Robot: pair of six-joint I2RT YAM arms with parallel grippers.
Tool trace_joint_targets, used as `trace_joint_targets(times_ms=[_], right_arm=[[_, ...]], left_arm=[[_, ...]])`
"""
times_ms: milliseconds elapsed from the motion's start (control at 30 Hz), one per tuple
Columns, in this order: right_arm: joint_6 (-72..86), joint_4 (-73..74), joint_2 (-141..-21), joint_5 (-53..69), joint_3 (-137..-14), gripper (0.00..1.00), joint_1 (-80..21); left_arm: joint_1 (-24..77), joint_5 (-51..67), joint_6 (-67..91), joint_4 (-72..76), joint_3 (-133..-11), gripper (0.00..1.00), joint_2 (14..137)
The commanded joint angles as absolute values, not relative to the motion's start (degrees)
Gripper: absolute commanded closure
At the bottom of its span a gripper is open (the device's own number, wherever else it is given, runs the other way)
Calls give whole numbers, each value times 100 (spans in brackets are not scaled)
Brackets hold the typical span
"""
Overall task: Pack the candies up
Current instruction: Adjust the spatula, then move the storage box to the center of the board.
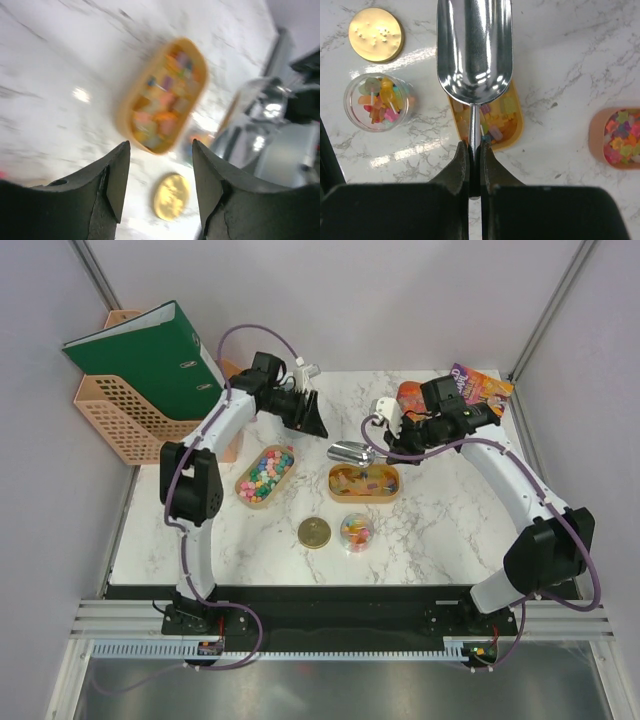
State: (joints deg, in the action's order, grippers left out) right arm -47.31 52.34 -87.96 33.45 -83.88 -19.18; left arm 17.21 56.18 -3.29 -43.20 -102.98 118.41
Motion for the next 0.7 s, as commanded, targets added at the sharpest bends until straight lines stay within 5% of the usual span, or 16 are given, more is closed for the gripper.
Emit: trace_joint_targets(times_ms=[0, 267, 667], right_arm=[[-4413, 4992, -8666, 3261, -8341, 100, -1680], [-4421, 5001, -8771, 2980, -8350, 100, -1319], [-4271, 5001, -8886, 2979, -8314, 100, -1116]], left_arm=[[1688, 3149, -1211, -4596, -11581, 40, 12512], [1670, 1969, -1775, -4623, -13113, 57, 13763], [1705, 1406, -2074, -4535, -13113, 53, 14185]])
